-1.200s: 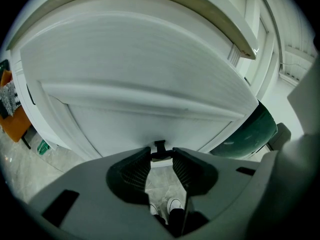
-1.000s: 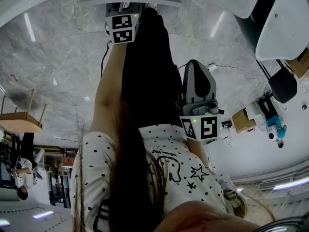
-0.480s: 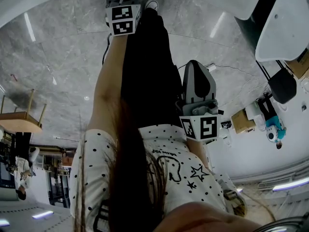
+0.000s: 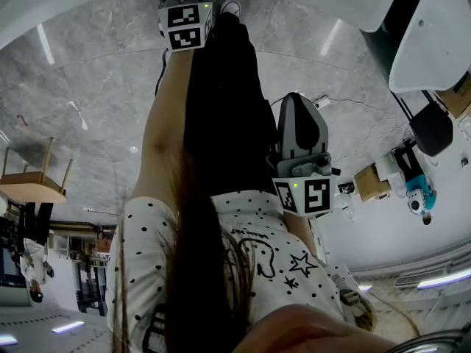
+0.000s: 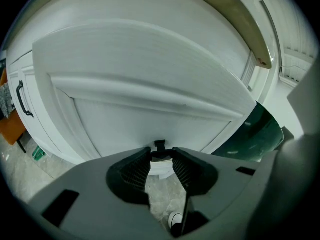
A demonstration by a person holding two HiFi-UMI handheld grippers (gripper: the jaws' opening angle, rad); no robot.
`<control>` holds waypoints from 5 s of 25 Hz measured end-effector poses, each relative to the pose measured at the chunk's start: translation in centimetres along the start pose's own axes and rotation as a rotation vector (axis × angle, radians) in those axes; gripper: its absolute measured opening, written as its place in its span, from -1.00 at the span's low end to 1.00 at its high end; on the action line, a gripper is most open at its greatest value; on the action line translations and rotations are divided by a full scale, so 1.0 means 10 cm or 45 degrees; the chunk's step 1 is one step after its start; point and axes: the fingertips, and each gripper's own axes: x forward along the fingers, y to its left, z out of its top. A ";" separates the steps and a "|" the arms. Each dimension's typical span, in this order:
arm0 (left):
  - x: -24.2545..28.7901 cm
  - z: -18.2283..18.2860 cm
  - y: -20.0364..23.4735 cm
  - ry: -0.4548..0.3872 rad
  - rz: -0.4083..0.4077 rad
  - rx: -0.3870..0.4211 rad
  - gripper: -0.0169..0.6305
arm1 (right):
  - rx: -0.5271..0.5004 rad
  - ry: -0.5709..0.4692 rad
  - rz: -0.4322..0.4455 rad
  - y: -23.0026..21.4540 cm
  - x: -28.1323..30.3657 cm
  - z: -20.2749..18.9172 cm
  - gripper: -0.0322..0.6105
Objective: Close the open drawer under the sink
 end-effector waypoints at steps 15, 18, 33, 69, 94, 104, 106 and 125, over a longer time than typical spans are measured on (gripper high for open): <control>0.22 0.26 0.10 -0.039 -0.002 0.001 -0.52 | 0.010 0.013 -0.011 -0.04 0.06 0.01 -0.86; 0.25 0.34 0.12 -0.042 0.009 0.003 -0.52 | 0.011 0.014 -0.012 -0.03 0.08 0.02 -0.86; 0.25 0.37 0.15 -0.048 0.001 -0.007 -0.52 | -0.003 0.038 0.006 -0.01 0.13 -0.01 -0.86; -0.23 0.55 0.05 -0.195 0.023 -0.172 -0.54 | -0.020 0.024 0.033 -0.01 -0.08 -0.10 -0.86; -1.76 1.39 -0.41 -0.402 0.119 0.033 -0.93 | -0.143 -0.128 0.045 -0.06 -0.41 0.48 -0.86; -2.47 2.18 -0.76 -0.522 0.064 0.101 -0.93 | -0.128 -0.303 0.069 -0.02 -0.64 1.12 -0.86; -2.63 2.31 -0.82 -0.548 0.049 0.121 -0.93 | -0.140 -0.344 0.068 0.00 -0.67 1.24 -0.86; -3.69 2.95 -1.20 -0.700 -0.048 0.203 -0.93 | -0.217 -0.582 0.064 0.11 -1.00 2.01 -0.86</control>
